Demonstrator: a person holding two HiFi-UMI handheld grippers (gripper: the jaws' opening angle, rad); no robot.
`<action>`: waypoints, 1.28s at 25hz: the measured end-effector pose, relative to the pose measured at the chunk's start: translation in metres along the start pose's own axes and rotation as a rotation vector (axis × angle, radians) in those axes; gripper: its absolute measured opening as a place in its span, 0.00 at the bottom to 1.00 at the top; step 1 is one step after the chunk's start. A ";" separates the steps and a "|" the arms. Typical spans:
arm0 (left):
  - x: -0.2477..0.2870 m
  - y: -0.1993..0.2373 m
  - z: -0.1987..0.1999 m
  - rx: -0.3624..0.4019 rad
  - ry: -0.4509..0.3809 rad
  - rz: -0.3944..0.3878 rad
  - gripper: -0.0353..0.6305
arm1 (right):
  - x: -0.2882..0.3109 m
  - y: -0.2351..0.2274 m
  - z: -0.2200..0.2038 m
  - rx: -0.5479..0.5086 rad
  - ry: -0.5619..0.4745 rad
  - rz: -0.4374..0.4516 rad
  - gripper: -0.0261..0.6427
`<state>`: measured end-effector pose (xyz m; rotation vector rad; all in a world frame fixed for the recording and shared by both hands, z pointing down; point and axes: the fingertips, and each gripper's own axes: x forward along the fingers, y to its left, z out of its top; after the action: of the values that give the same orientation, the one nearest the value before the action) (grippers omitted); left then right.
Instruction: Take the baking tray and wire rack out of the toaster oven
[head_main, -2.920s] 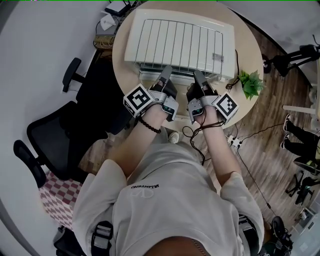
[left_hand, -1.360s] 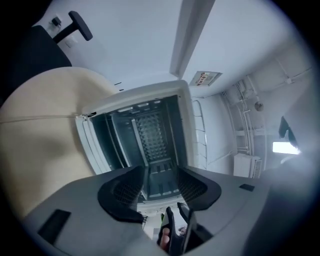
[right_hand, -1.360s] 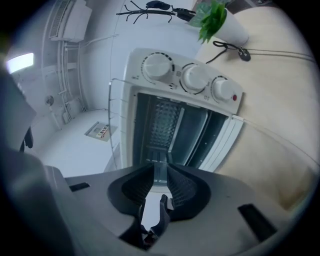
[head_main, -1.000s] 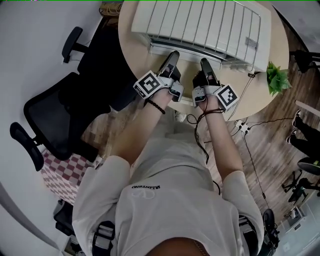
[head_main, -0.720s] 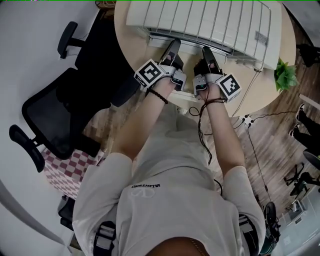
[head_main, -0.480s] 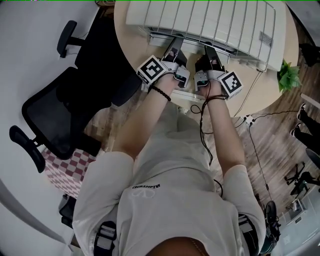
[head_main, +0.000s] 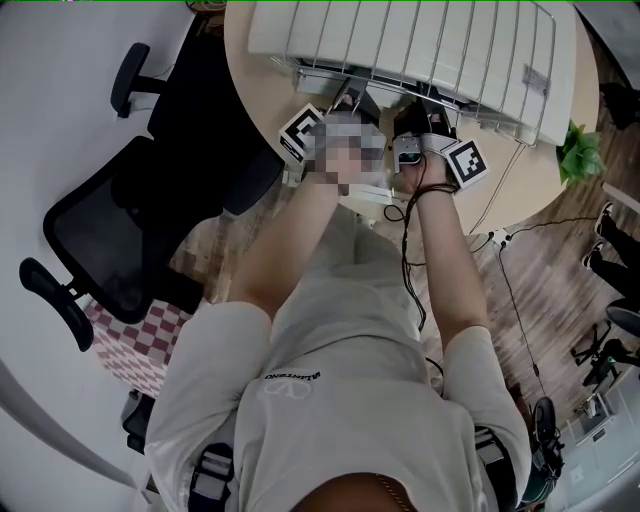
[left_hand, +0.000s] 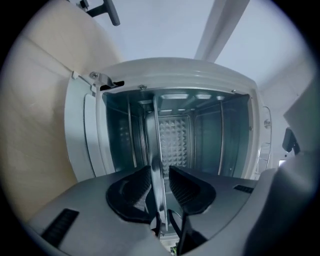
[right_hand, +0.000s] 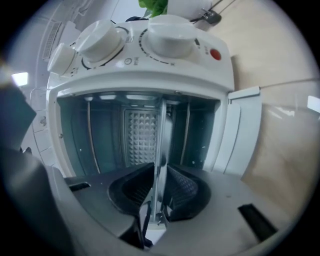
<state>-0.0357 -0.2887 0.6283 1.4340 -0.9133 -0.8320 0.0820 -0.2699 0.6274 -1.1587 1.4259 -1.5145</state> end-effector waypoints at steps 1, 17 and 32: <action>0.001 0.000 0.000 -0.006 -0.001 0.001 0.23 | 0.001 0.001 0.000 0.000 0.000 0.007 0.16; -0.003 -0.001 -0.002 -0.085 -0.002 -0.040 0.09 | -0.001 0.003 -0.002 0.011 -0.024 0.030 0.08; -0.069 -0.014 -0.027 -0.135 -0.021 -0.039 0.07 | -0.066 0.003 -0.030 0.017 0.032 -0.010 0.07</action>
<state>-0.0408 -0.2147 0.6144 1.3310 -0.8313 -0.9224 0.0737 -0.1987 0.6173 -1.1381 1.4279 -1.5557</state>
